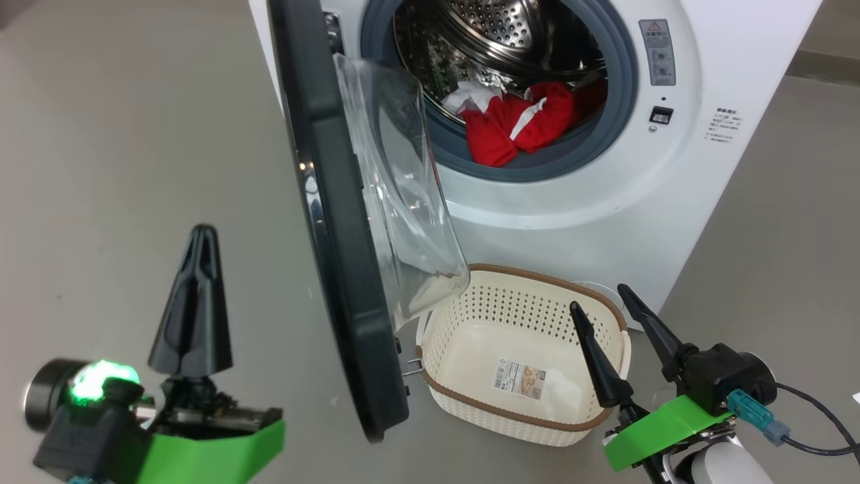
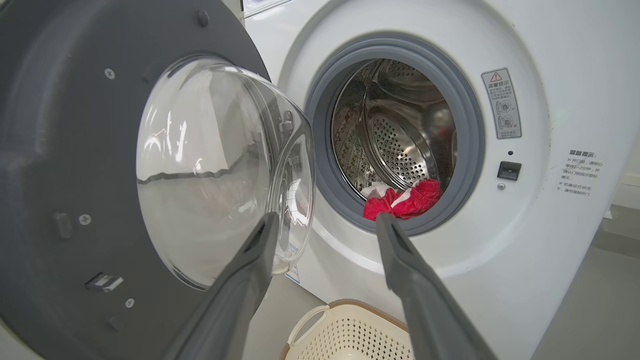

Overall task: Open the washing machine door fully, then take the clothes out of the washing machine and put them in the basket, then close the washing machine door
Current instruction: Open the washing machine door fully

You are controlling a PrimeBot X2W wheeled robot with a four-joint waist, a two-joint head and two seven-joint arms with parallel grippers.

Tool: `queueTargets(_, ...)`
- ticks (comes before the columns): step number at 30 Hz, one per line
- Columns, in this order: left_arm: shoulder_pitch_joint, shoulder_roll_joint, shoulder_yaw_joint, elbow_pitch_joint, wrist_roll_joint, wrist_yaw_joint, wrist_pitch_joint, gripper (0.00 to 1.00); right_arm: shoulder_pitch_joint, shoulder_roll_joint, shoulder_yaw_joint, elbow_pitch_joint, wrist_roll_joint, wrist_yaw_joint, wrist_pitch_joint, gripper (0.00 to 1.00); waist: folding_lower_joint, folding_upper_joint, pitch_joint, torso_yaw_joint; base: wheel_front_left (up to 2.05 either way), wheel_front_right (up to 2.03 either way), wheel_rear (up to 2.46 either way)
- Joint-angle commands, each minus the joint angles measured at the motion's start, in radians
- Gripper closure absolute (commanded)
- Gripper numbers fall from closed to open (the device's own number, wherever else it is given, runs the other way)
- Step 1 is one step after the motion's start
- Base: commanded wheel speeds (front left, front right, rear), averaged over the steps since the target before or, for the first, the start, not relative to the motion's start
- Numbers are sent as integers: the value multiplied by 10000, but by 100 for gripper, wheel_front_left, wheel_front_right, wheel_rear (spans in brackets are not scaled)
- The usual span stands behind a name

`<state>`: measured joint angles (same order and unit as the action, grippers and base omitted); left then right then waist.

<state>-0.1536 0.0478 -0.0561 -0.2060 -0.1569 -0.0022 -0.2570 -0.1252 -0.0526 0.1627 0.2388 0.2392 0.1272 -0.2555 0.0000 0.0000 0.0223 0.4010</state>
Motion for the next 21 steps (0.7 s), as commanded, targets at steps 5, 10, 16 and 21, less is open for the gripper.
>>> queueTargets(5,-707,91,-670,-891,76,-360,3,100,-238,24,228,-227,6,35,-62,0,0,0,134,-182,0,0,0)
queueTargets(10,-886,65,-1783,-1000,91,-601,265,100,-305,24,244,-251,-19,35,-63,0,0,0,248,-277,0,0,0)
queueTargets(16,-1022,49,-2838,-272,135,-734,510,100,-444,24,326,-257,8,35,-63,0,0,0,448,-450,0,0,0)
queueTargets(21,-918,43,-3267,270,161,-670,772,100,-513,24,297,-302,-44,35,-63,0,0,0,625,-571,0,0,0)
